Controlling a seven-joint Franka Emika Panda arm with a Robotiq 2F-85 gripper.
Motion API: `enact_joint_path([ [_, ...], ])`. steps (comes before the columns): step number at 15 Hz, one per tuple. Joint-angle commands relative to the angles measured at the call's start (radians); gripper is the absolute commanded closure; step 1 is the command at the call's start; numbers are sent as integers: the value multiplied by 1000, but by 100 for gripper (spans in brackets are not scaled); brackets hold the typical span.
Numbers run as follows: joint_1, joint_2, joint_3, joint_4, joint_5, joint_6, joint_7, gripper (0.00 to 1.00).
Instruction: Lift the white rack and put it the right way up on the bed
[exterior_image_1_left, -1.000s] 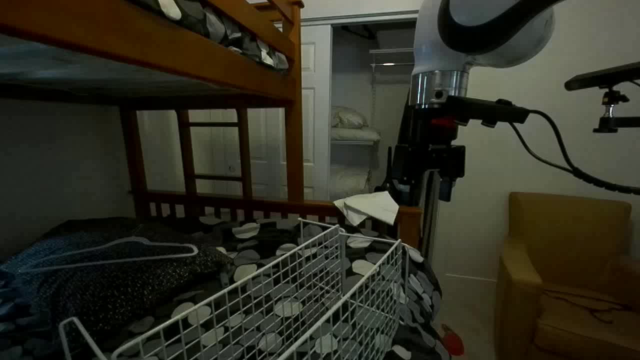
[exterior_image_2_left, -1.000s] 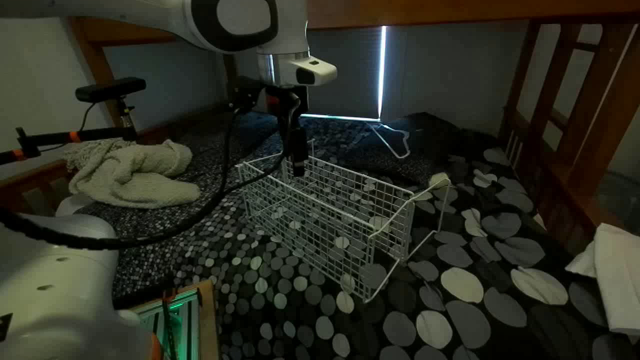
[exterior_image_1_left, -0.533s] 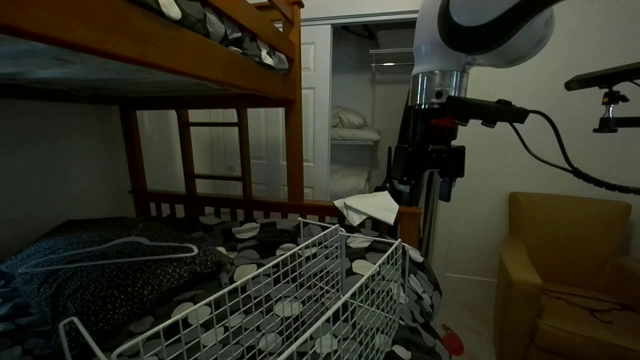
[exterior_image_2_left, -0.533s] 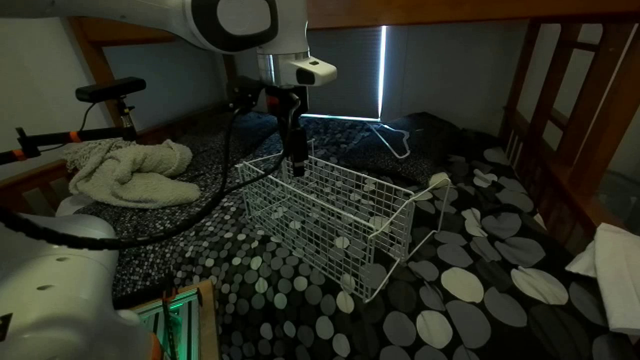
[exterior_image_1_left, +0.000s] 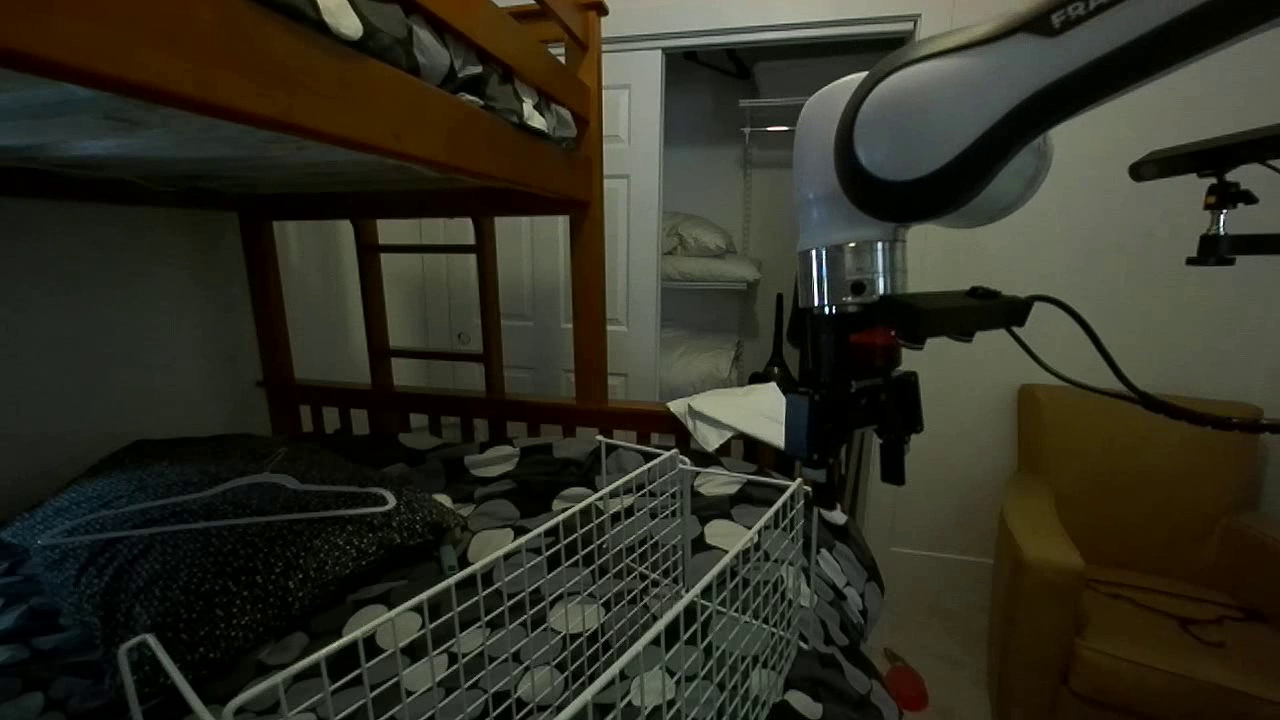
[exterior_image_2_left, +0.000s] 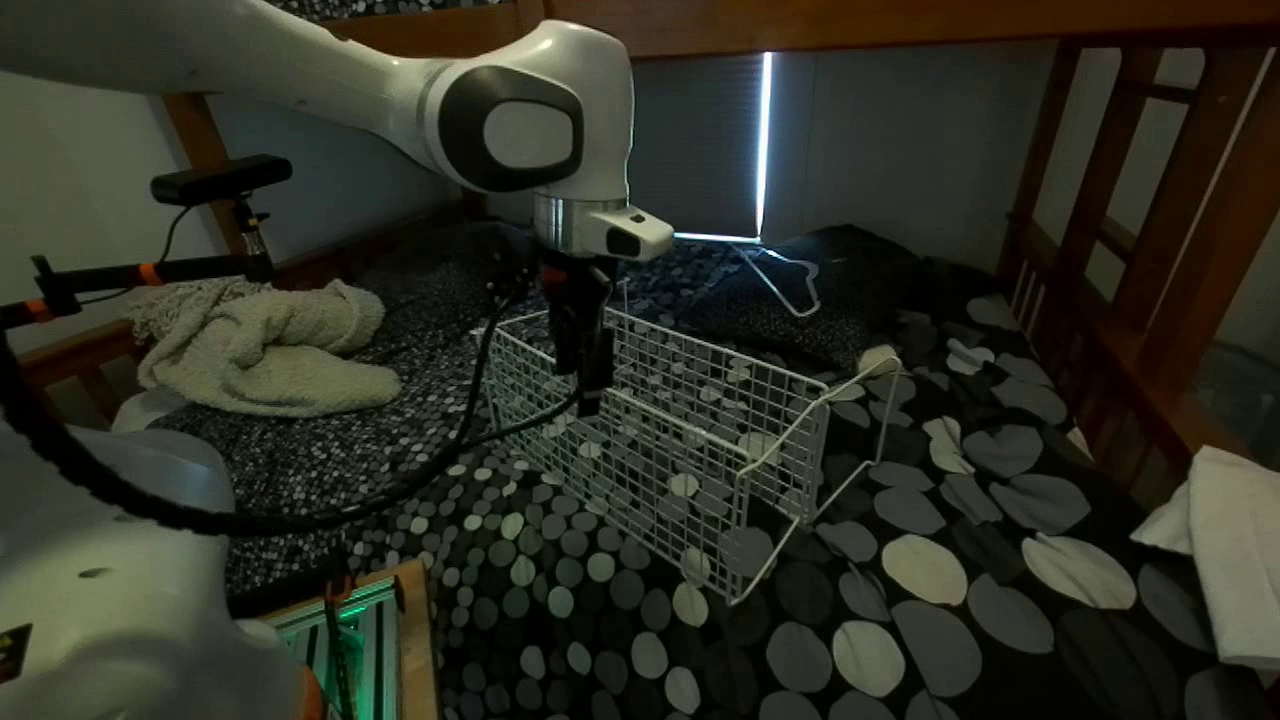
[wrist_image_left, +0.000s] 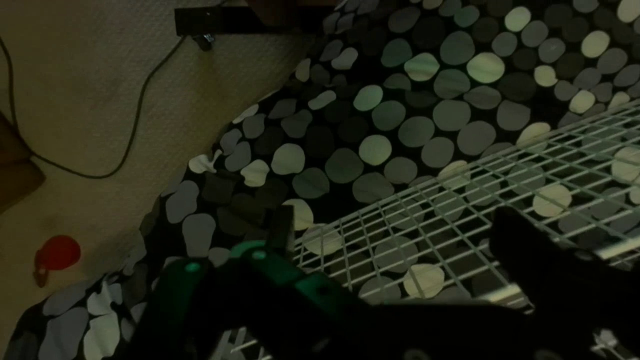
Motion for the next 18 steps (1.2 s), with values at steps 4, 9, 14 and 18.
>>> enact_joint_path([
  [4, 56, 26, 49, -133, -67, 193, -28, 0],
  [9, 68, 56, 37, -152, -50, 292, -13, 0],
  [14, 63, 84, 41, -164, -62, 324, -12, 0],
  [18, 57, 119, 51, -171, -96, 377, -1, 0],
])
